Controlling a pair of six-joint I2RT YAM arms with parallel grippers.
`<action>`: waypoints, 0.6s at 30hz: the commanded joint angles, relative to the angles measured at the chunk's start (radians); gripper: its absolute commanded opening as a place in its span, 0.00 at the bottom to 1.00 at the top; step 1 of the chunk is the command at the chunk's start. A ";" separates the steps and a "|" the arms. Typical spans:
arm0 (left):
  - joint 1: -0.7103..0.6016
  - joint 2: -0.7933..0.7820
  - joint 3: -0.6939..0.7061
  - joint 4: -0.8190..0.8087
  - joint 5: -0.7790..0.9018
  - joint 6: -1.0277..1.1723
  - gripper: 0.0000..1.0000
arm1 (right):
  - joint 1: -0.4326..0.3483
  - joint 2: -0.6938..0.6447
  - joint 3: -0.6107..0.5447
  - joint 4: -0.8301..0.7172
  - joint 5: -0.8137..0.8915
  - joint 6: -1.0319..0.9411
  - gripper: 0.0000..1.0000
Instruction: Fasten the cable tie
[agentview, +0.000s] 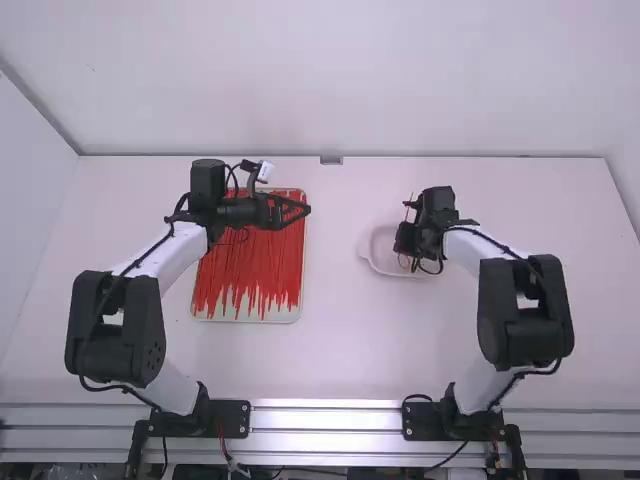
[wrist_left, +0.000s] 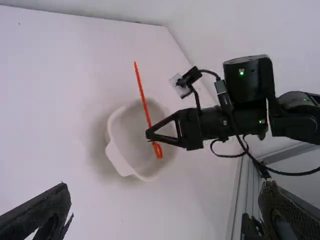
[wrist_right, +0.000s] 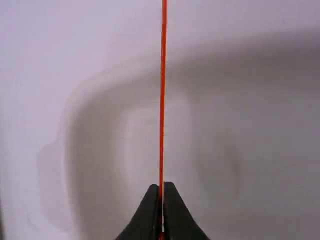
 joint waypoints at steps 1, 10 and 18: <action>0.008 -0.011 0.001 0.000 0.014 0.012 0.99 | 0.000 0.001 0.019 0.012 0.003 0.001 0.13; 0.047 -0.016 0.001 0.016 0.081 -0.008 0.99 | -0.016 -0.084 0.021 -0.033 -0.016 0.028 1.00; 0.069 -0.130 0.001 -0.044 0.054 -0.012 0.99 | -0.007 -0.298 0.021 -0.210 -0.015 0.035 1.00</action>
